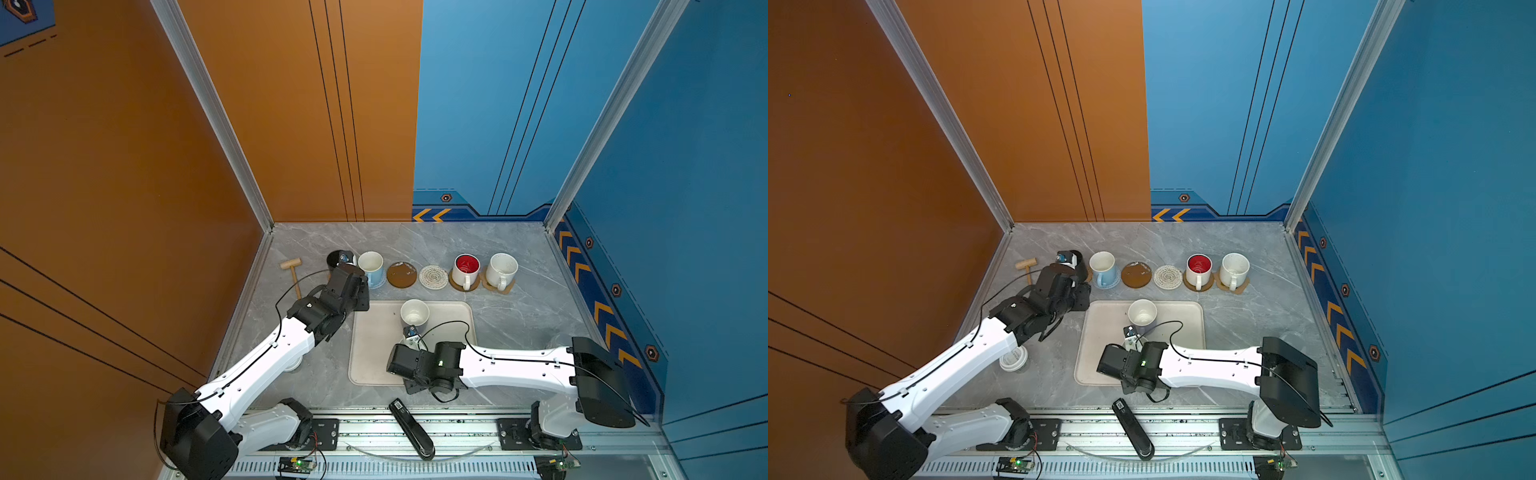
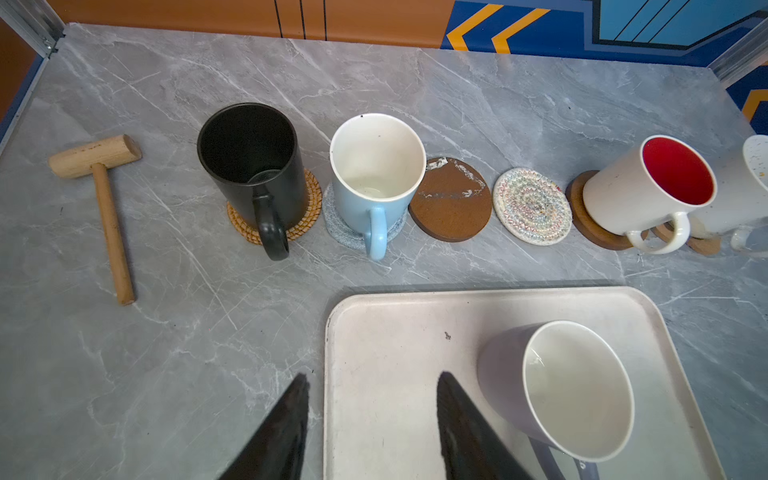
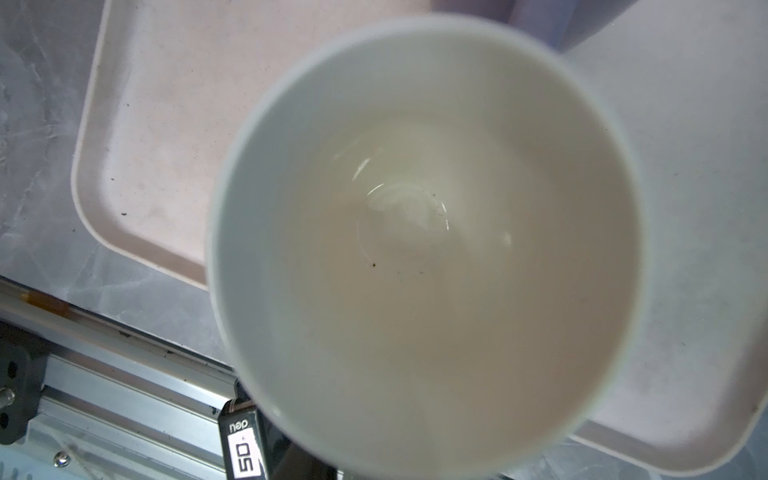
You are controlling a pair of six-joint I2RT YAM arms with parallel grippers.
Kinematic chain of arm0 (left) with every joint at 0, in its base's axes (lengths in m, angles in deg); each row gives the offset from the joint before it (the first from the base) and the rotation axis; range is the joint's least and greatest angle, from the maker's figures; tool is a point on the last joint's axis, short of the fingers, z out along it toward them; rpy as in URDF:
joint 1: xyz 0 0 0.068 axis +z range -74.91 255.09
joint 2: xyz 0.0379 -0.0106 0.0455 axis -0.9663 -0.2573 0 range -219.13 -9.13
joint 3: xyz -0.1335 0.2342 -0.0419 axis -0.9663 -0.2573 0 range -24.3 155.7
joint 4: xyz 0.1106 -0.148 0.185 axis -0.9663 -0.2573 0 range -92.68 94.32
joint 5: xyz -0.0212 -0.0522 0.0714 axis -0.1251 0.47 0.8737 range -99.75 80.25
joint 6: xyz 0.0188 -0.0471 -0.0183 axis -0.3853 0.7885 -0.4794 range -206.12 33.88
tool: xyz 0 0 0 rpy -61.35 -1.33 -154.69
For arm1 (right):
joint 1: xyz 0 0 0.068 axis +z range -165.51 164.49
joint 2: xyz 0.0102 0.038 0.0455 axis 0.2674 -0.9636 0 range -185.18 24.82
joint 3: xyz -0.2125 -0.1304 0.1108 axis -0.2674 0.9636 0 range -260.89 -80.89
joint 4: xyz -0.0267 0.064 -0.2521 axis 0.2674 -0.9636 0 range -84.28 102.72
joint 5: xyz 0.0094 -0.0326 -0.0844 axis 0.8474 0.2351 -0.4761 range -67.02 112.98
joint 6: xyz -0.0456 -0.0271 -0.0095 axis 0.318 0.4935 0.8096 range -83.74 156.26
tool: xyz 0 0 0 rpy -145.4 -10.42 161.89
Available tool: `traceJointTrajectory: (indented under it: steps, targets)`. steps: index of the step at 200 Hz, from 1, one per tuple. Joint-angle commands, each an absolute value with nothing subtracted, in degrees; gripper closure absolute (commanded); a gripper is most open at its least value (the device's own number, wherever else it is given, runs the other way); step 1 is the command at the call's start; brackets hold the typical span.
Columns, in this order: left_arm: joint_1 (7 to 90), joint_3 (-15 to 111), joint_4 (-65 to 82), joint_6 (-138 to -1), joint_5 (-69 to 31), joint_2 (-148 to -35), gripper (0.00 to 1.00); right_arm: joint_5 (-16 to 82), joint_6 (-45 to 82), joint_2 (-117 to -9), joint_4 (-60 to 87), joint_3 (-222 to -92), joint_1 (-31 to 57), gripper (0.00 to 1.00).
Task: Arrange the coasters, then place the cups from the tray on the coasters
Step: 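Lower right gripper into the white mug nearest the robot and close on its rim, then lift the white mug with right gripper and carry it toward the multicolour woven coaster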
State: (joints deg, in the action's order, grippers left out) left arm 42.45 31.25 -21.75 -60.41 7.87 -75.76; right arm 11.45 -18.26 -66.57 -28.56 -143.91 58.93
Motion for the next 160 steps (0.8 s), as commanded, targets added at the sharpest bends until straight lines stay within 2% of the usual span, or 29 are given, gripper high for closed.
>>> traceJointTrajectory:
  steps: [1, 29, 77, 160]
  targets:
    - [42.35, 31.98, -22.29, -61.29, 8.2, -76.44, 0.49, 11.47, -18.94, -67.2, -28.18, -142.99, 58.54, 0.84]
    - [42.42, 32.06, -22.31, -61.33, 7.96, -76.61, 0.49, 11.44, -19.16, -67.29, -28.28, -142.73, 58.42, 1.0]
    - [42.48, 32.05, -22.27, -61.34, 7.96, -76.59, 0.49, 8.5, -18.94, -65.98, -31.71, -143.98, 58.4, 1.0]
    - [42.4, 31.79, -21.88, -61.33, 7.7, -76.54, 0.49, 3.28, -15.06, -57.58, -36.31, -145.17, 55.55, 1.0]
